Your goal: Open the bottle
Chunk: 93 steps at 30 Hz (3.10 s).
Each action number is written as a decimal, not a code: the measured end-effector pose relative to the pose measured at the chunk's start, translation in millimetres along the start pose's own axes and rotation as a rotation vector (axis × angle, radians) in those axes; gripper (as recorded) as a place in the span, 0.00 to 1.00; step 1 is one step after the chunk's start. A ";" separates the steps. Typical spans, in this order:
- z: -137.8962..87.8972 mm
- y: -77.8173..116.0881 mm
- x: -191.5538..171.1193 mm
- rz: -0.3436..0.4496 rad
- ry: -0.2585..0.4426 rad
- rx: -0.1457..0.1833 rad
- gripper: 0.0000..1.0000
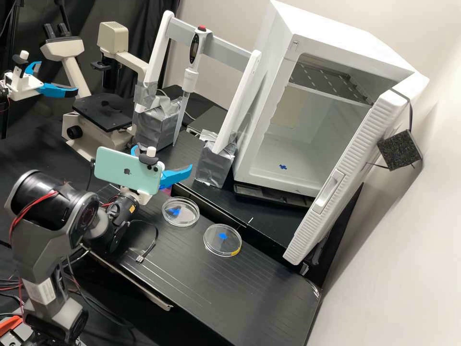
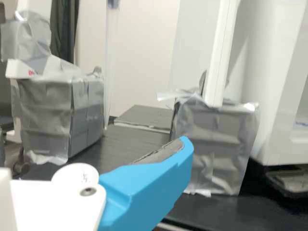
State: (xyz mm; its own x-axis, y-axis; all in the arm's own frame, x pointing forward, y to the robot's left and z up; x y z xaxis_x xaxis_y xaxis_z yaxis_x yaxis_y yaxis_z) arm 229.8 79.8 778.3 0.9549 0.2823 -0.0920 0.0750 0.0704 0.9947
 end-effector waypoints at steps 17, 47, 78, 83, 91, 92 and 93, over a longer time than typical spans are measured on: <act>8.9 -9.9 4.1 -0.023 -0.038 -0.020 0.00; 5.0 -15.7 6.1 -0.038 -0.029 -0.035 0.00; 4.6 -16.7 6.2 -0.043 -0.027 -0.034 0.00; 3.3 -17.7 6.1 -0.047 -0.021 -0.034 0.00; 2.7 -18.2 6.1 -0.049 -0.019 -0.035 0.00; 2.7 -18.2 6.1 -0.049 -0.019 -0.035 0.00; 2.7 -18.2 6.1 -0.049 -0.019 -0.035 0.00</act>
State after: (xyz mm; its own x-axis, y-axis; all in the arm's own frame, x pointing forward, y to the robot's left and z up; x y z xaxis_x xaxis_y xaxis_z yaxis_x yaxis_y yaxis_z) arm 235.0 77.7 759.7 0.9555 0.2598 -0.1394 0.1122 0.1170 0.9868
